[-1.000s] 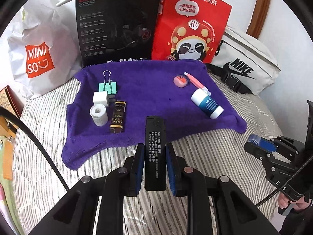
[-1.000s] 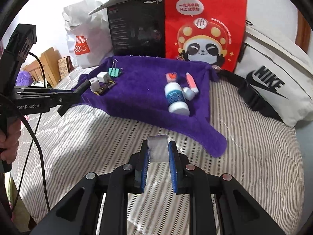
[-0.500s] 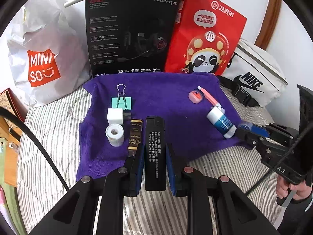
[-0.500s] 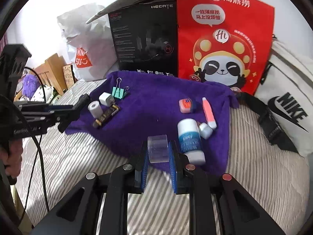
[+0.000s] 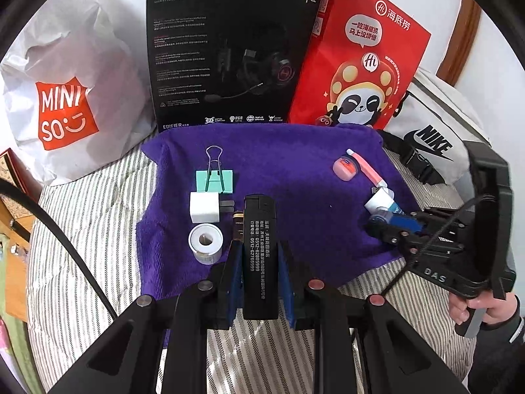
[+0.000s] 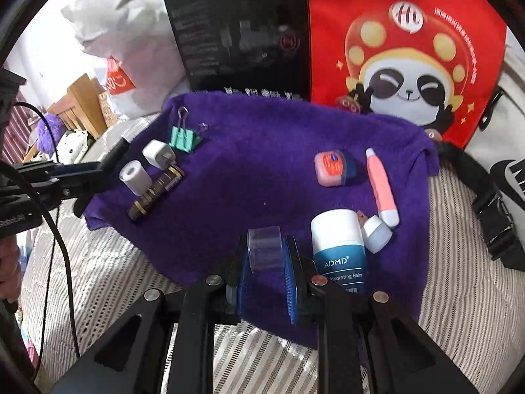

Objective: Organize rigid objects
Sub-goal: 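Lift the black stick toward the towel with left while right carries the cup over it, then set the clear cup on the towel and open right while left lowers the black stick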

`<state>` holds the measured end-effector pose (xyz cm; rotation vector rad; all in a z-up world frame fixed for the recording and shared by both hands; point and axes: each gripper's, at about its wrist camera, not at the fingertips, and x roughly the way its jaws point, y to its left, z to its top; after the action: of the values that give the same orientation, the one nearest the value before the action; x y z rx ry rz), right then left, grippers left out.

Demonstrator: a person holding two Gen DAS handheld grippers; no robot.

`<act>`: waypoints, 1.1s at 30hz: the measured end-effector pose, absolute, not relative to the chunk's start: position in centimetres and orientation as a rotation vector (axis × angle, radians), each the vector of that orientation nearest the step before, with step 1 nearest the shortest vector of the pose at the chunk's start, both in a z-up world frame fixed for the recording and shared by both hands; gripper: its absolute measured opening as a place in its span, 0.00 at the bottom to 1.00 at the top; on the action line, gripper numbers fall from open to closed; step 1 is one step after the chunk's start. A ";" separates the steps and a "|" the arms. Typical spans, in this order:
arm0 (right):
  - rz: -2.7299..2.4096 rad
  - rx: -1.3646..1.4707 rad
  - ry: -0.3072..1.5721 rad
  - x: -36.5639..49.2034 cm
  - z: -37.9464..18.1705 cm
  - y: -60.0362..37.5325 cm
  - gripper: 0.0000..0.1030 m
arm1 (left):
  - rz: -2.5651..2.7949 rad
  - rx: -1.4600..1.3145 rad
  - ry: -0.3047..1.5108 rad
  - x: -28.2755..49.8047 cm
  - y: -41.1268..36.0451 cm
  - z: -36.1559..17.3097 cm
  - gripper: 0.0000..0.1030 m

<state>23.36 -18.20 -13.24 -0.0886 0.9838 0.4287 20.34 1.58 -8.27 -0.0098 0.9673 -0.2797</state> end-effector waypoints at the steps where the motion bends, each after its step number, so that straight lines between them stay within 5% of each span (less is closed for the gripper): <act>1: 0.429 -0.089 0.989 23.5 -13.5 -18.2 0.19 | -0.282 -0.012 0.967 20.4 1.6 -8.3 0.20; 15: 0.389 -0.195 1.029 24.6 -15.5 -16.9 0.20 | -0.283 0.002 0.996 20.9 1.8 -9.0 0.20; 23: 0.411 -0.196 1.062 25.0 -15.1 -17.3 0.40 | -0.297 0.007 1.012 21.1 1.6 -9.1 0.20; 33: 0.385 -0.230 1.019 22.9 -13.2 -18.4 0.42 | -0.314 0.020 1.041 21.8 0.5 -10.0 0.20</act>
<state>22.86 -18.39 -13.16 -0.2301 1.0193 0.3855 21.75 0.55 -9.96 0.0204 1.0407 -0.3143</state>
